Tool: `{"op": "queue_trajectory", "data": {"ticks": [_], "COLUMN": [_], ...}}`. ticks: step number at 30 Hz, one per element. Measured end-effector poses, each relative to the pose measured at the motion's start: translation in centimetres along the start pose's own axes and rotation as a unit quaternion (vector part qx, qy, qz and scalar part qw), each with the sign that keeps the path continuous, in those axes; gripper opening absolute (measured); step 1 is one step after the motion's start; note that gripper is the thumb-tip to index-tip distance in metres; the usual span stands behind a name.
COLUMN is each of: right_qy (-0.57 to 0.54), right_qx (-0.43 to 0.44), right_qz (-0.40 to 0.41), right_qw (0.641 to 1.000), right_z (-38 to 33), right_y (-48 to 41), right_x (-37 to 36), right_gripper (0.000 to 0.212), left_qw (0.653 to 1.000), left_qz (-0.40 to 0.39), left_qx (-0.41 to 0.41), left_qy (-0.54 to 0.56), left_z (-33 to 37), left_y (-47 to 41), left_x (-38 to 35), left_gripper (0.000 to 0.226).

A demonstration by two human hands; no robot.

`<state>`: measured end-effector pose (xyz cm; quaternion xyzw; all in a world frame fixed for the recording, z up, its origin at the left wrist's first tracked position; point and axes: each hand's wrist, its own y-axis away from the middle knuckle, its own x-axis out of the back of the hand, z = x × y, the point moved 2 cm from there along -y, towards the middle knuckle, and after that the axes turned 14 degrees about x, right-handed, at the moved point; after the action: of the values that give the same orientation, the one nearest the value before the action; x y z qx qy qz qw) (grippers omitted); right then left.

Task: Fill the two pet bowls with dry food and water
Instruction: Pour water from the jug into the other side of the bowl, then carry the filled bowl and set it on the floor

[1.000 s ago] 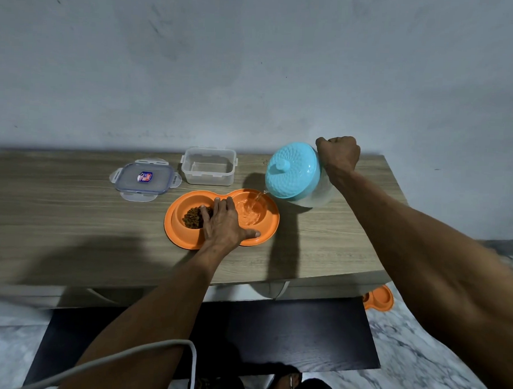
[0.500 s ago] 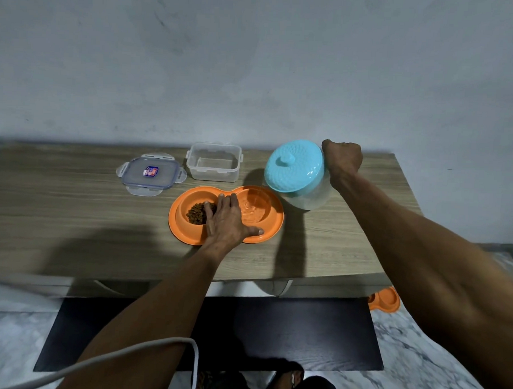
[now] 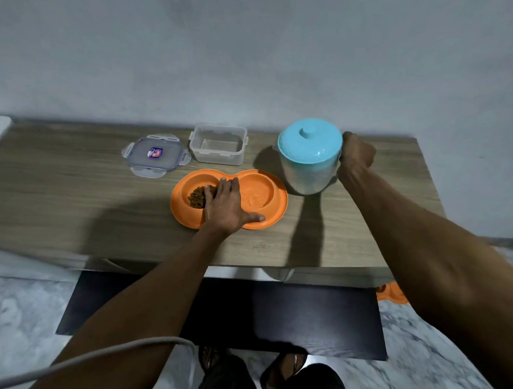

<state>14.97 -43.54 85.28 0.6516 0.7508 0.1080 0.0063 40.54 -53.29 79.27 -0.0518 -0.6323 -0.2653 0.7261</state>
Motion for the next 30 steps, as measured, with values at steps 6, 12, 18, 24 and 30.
{"op": "queue_trajectory", "data": {"ticks": [6,12,18,24,30], "right_qy": [-0.042,-0.081,-0.059,0.024,0.128], "right_qx": [-0.014,-0.023,0.001,-0.044,-0.051], "right_qz": [-0.013,0.013,0.028,0.113,0.047], "right_qw": [0.999,0.996,0.998,0.992,0.989], "right_z": [0.8,1.9,2.2,5.8,8.2], "right_y": [-1.1,-1.3,-0.7,2.6,10.8], "right_x": [0.6,1.2,1.8,3.5,1.3], "right_gripper": [0.013,0.012,0.033,0.05,0.049], "left_qw": [1.0,1.0,0.999,0.986,0.968], "left_qz": [0.005,0.01,0.009,0.063,0.044], "left_qx": [0.006,0.007,-0.004,0.028,0.159], "left_qy": [0.002,0.002,0.04,0.15,0.189], "left_z": [0.0,0.1,0.1,-3.4,-10.2], "left_y": [-0.1,0.0,0.3,-0.2,-2.3], "left_x": [-0.2,-0.3,0.3,2.1,3.0], "left_gripper": [0.12,0.12,0.117,0.096,0.077]}}
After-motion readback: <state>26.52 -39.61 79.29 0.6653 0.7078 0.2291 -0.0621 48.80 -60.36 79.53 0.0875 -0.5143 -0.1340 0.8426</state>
